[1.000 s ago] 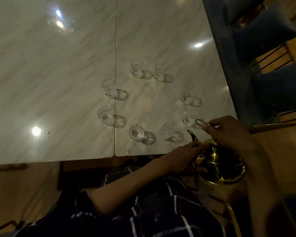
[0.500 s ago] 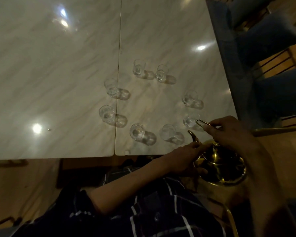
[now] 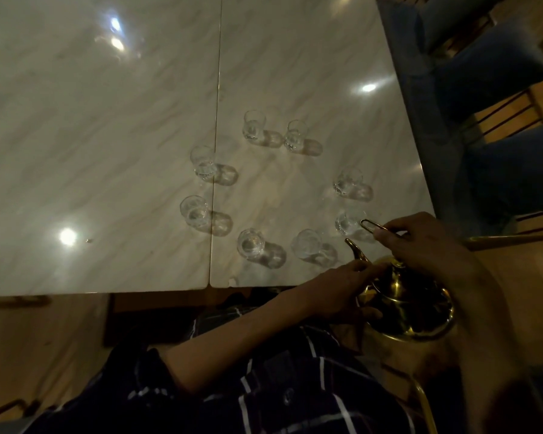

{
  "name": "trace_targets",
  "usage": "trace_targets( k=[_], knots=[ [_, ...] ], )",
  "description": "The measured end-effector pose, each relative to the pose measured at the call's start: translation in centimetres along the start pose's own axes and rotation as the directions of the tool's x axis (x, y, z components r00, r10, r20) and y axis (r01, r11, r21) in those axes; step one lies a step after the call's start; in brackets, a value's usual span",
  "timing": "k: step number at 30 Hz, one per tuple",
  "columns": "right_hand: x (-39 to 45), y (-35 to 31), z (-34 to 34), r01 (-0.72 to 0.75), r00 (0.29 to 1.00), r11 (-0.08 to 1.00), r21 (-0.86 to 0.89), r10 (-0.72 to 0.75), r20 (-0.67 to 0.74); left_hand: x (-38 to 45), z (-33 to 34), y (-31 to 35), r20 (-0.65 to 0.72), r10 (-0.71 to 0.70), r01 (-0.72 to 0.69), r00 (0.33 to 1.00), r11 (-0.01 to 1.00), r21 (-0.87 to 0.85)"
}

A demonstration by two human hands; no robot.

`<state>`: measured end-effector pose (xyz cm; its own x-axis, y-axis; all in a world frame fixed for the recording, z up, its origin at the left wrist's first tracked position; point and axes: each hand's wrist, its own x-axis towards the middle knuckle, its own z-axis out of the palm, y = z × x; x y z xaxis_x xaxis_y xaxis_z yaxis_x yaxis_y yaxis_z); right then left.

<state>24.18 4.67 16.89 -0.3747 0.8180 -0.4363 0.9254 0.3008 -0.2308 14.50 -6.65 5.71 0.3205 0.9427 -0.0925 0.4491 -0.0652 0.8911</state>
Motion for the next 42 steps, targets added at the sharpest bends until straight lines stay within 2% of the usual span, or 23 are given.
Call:
trace_targets(
  k=[31,42],
  knots=[
    [0.9,0.4,-0.3,0.026,1.0,1.0,-0.002,-0.026,0.017,0.4,0.5,-0.3,-0.052,-0.005,0.005,0.999,1.0,-0.001],
    [0.9,0.2,0.1,0.059,0.998,0.998,-0.011,-0.059,0.005,0.3,0.6,-0.4,-0.033,-0.049,0.049,0.998,0.999,-0.002]
  ],
)
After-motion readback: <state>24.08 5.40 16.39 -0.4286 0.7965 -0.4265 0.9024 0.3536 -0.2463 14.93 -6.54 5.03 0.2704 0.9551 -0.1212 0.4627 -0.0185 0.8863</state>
